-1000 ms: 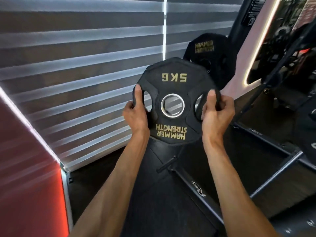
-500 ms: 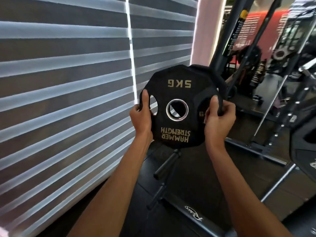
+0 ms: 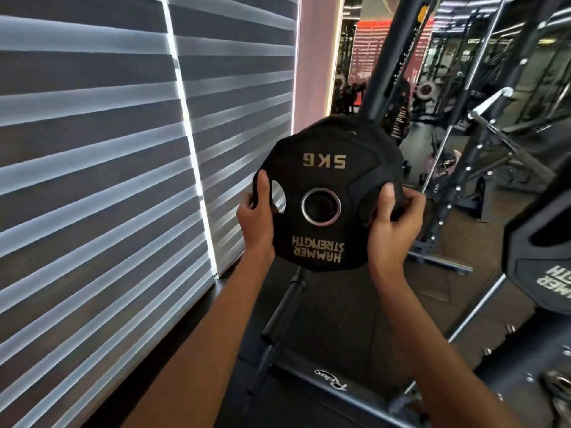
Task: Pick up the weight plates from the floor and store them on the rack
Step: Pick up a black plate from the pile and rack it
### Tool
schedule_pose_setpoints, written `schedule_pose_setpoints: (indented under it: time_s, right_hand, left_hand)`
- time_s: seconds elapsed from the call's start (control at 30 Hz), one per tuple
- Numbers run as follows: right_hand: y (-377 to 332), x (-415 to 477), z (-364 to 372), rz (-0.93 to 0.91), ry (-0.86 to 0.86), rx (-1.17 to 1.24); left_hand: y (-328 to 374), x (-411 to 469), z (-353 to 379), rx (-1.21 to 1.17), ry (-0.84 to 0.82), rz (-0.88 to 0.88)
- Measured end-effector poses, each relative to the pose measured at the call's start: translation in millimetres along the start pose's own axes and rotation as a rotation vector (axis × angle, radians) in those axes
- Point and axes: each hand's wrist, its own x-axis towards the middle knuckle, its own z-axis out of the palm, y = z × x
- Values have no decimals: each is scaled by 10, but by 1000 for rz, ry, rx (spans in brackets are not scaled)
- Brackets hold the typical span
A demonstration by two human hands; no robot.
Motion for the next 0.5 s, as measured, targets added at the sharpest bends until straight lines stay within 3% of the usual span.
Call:
schedule_pose_setpoints:
  time_s: [0.5]
  right_hand:
    - [100, 387, 75, 77, -137, -250]
  left_hand:
    - [-48, 346, 250, 95, -221, -100]
